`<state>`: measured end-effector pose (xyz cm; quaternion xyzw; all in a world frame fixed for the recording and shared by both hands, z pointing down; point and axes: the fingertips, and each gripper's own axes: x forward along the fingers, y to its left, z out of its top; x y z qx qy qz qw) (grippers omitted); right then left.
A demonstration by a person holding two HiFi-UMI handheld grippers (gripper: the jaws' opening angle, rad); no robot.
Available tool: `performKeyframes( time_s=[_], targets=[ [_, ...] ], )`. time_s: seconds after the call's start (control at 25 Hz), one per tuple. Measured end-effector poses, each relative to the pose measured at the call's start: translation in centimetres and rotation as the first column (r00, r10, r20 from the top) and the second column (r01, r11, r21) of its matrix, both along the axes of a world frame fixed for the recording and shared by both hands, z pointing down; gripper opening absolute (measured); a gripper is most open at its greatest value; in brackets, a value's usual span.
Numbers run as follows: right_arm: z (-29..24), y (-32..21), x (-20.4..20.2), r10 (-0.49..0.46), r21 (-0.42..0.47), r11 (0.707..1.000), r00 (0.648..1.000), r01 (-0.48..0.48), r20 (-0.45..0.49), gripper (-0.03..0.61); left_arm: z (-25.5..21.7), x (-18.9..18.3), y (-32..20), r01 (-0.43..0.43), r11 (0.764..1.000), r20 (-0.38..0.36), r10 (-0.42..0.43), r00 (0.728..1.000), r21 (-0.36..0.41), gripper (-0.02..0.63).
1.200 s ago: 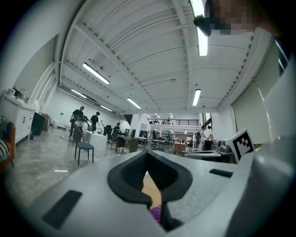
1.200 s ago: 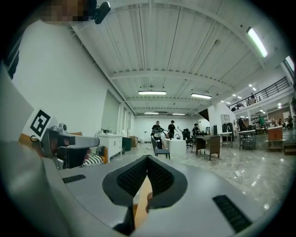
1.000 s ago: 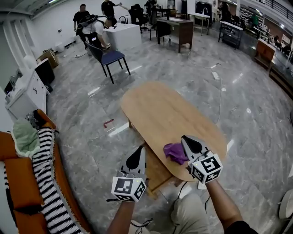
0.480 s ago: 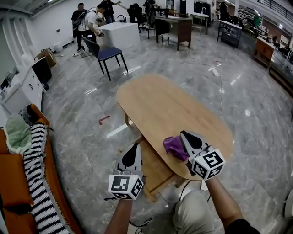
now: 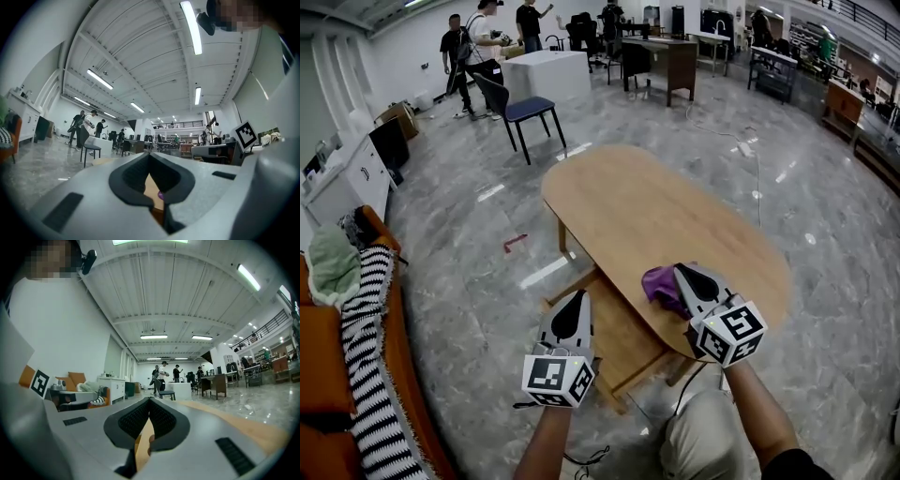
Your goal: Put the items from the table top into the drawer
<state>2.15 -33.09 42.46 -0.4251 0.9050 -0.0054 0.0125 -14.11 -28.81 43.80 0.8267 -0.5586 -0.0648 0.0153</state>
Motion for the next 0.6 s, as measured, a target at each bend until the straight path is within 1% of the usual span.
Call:
performKeyframes(
  time_s=[0.24,0.6],
  targets=[
    [1.8,0.6,0.1,0.010,0.004,1.000,1.000,-0.010,-0.009,0.017,1.4,-0.2,0.8,-0.004,1.000,0.002,0.004,1.000,0.019,-0.003],
    [3.0,1.4,0.4,0.029,0.006,1.000,1.000,-0.029,-0.008,0.017,2.4,0.0,2.1,-0.022,0.999,0.014,0.022,1.000,0.039,-0.002]
  ],
)
